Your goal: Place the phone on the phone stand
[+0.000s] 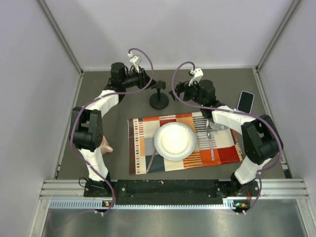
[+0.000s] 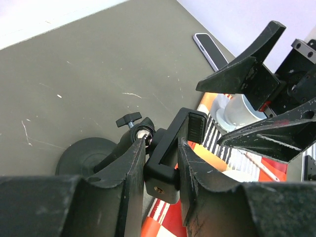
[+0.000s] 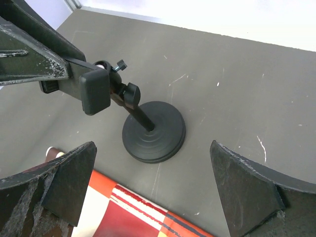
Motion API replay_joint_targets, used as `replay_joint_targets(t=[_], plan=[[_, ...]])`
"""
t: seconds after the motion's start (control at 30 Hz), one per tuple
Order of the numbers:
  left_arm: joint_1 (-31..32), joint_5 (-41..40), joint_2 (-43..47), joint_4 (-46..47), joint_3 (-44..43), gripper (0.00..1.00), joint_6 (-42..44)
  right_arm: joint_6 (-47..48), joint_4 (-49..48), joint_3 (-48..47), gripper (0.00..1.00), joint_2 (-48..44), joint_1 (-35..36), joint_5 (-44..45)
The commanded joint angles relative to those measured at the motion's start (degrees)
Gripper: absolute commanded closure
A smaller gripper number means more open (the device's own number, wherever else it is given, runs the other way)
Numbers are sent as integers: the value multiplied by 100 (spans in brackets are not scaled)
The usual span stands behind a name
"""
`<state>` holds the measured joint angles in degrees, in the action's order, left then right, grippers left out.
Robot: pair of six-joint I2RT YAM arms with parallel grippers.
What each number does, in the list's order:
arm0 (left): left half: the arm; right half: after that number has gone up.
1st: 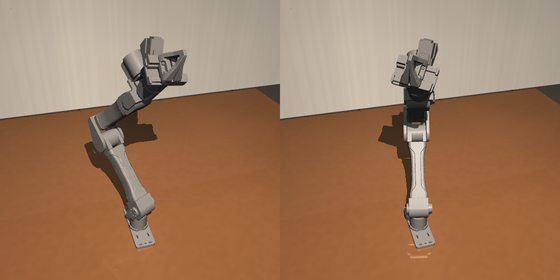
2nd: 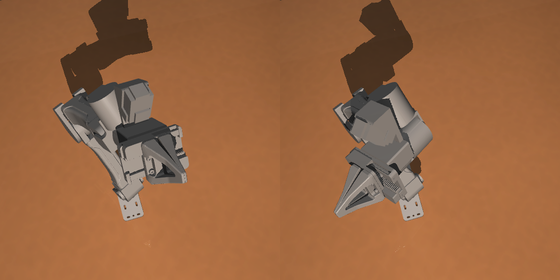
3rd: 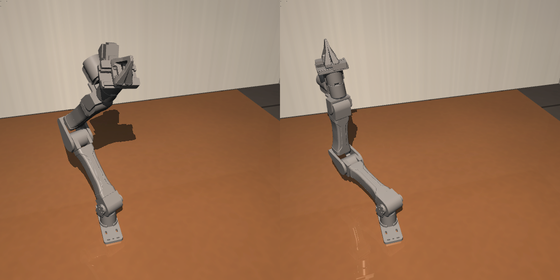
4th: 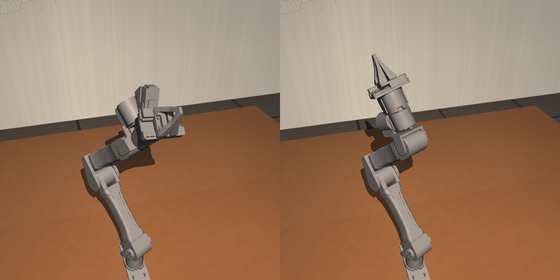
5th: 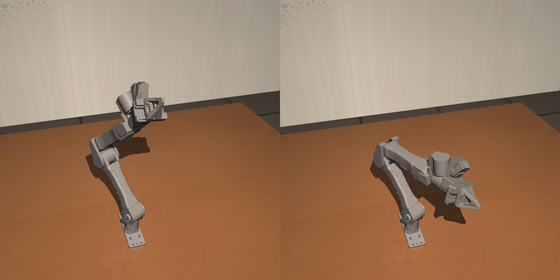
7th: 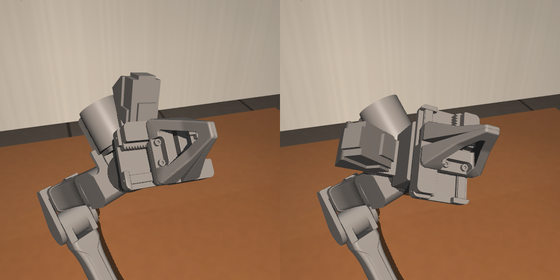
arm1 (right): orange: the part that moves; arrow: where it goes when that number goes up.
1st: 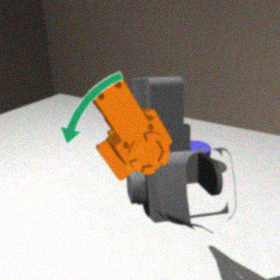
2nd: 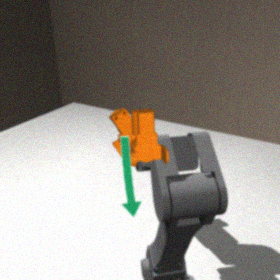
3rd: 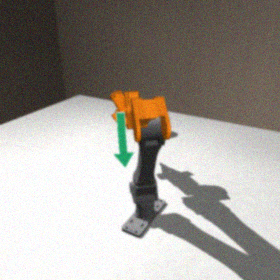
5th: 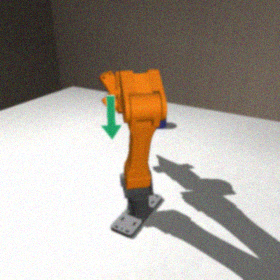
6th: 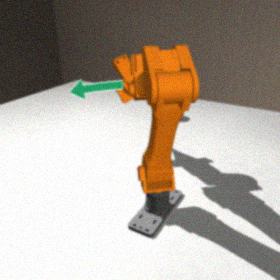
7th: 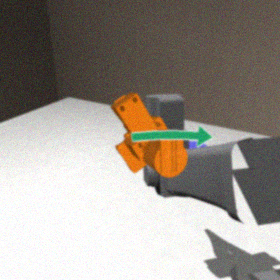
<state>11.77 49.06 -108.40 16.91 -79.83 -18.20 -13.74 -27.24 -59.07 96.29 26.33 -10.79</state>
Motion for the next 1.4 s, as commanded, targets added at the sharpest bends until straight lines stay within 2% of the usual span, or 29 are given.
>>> replay_joint_targets(t=[0.0, 0.13, 0.2, 0.3, 0.33, 0.37, 0.43, 0.5, 0.6, 0.67, 1.0, 1.1, 1.2, 1.37], plan=[[18, 551, -67, 209, -384, 100, 395, -182, -246, -175, 2, 13, -5, -72], [18, 631, -304, -871, -892, 100, 1272, -235, -360, -131, 2, 4, 4, -152], [18, 544, -261, -1101, -876, 99, 1415, -270, -378, -122, 2, 12, -13, -161], [-43, 359, -216, -1451, -972, 92, 1503, -305, -334, -140, 1, 30, -14, -125], [-69, 359, -243, -1453, -1042, 87, 1381, -322, -325, -157, 1, 21, -14, -143], [-96, 298, -252, -1427, -1034, 76, 1311, -323, -334, -158, 1, 30, -14, -178], [-122, 131, -165, -1305, -930, 70, 1153, -323, -352, -158, 2, 30, -14, -222], [-140, -28, -77, -1138, -798, 48, 1012, -331, -343, -158, 1, 30, -14, -240], [-149, -308, 82, -1084, -683, 25, 923, -340, -343, -184, 2, 39, -5, -257], [-149, -483, 266, -1005, -543, 20, 827, -375, -299, -272, 2, 56, 21, -240], [-70, -1775, 1733, -416, 1083, 21, 62, -138, 561, -1061, 8, 258, 531, 761], [79, -2153, 1901, -670, 1084, 25, 62, -121, 852, -1413, 14, 399, 698, 1192], [194, -2970, 1928, -1038, 970, 32, -34, -42, 1010, -1633, 20, 540, 865, 1649], [492, -3614, 1709, -1119, 944, 30, -52, -15, 1186, -1827, 32, 689, 980, 2116]])
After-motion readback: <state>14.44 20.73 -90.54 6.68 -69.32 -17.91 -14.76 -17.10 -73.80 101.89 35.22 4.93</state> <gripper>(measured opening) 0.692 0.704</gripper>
